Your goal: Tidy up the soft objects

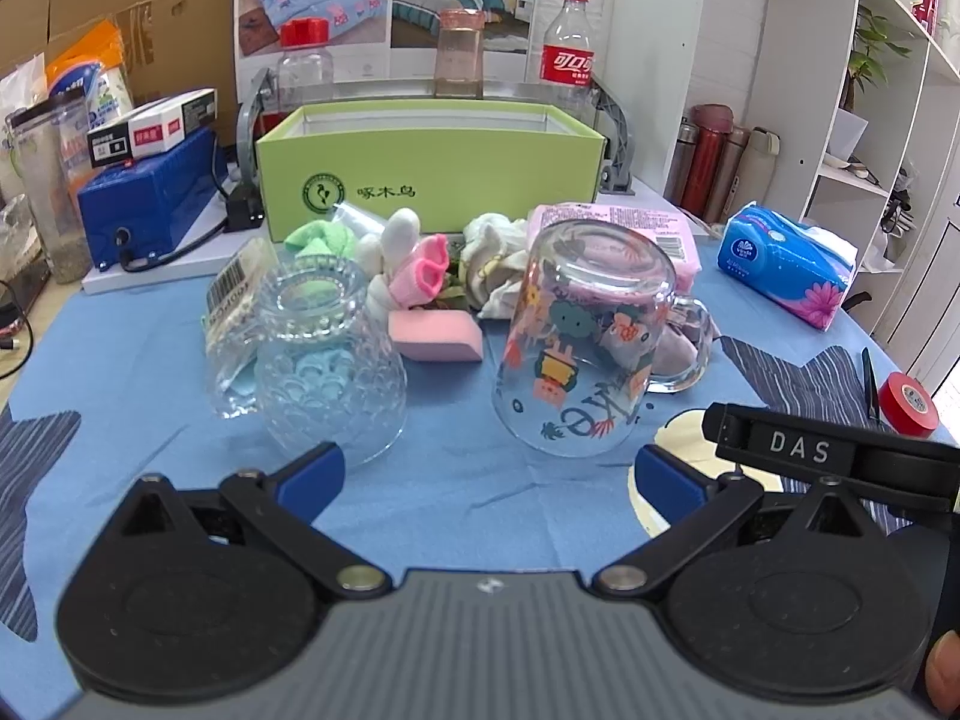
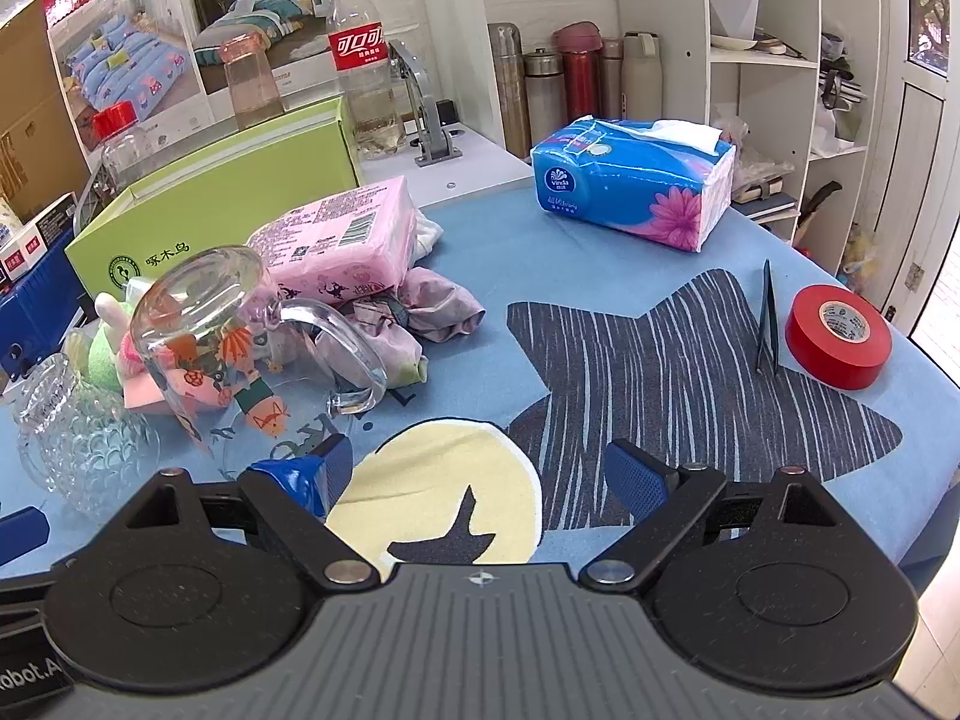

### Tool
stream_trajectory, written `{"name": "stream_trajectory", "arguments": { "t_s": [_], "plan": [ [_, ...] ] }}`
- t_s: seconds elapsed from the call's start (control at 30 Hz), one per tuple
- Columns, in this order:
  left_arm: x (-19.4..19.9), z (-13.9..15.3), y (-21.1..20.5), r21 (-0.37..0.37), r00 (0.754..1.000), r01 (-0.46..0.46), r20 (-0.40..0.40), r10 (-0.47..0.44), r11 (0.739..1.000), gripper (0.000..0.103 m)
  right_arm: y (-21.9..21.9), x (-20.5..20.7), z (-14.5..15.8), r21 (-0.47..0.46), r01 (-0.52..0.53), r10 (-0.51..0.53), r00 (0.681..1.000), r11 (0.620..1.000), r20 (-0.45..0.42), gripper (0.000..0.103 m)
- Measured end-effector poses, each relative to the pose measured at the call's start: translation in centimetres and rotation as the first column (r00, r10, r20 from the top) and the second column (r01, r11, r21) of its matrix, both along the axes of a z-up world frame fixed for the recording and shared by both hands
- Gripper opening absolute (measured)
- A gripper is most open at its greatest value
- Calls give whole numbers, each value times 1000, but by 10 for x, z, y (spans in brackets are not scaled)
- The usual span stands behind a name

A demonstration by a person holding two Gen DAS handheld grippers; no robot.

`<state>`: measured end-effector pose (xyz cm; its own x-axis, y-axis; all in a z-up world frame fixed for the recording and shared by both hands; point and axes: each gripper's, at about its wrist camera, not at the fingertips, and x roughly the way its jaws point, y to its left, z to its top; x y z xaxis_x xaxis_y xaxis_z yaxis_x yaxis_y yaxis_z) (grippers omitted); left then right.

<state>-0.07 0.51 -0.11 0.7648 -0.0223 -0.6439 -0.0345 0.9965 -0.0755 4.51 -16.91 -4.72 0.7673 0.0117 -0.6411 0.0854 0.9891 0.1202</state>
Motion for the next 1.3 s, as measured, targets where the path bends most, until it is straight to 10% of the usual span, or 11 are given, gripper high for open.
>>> {"name": "stream_trajectory", "arguments": {
  "t_s": [0.57, 0.87, 1.13, 1.3],
  "plan": [
    [8, -2, 6, -8, 1000, 11, -24, -11, 1000, 103, 4, 7, -4, -7, -8, 8, 1000, 1000, -17, 78],
    [11, 74, 90, -32, 993, 24, 116, -20, 999, 102, -14, 5, 35, 12, -5, 5, 999, 1000, 48, 78],
    [133, 73, 139, 11, 996, 60, -61, -60, 998, 102, -24, 51, 59, 20, -3, 1, 998, 1000, 63, 78],
    [205, 31, 123, -108, 935, 244, -237, -263, 964, 102, -20, 81, 55, 14, -43, 43, 999, 999, 23, 78]
  ]
}}
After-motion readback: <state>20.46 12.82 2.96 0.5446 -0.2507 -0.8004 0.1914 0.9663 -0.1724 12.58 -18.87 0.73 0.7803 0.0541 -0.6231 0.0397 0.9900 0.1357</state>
